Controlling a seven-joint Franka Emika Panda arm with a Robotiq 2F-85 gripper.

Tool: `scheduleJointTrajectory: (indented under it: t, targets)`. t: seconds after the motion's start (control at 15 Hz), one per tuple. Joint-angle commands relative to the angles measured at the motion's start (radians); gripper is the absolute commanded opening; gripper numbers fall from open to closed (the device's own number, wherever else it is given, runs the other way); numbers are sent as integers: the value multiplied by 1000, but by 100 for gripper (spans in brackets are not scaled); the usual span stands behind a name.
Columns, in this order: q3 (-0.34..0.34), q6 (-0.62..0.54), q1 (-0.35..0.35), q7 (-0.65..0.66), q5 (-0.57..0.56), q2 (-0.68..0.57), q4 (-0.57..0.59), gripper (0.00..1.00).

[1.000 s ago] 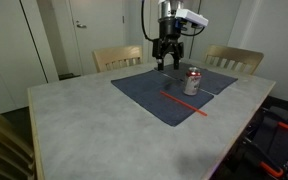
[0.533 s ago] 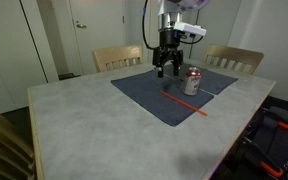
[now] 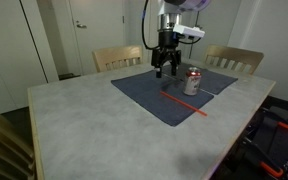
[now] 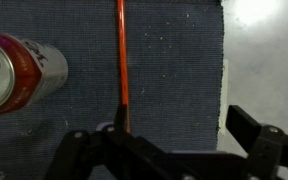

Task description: Put the red straw in the can

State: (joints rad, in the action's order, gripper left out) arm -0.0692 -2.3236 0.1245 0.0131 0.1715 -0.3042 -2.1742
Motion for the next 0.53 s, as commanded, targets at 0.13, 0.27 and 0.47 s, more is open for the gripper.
scheduleJointTrajectory:
  t: [0.13,0.27,0.47]
  targets:
    - [-21,-201,-31,-71,-10,-43,-39,100]
    - [-34,-251,-49,-114,10,-78,-28,100]
    - [-64,-285,-81,-173,45,-125,-9,100]
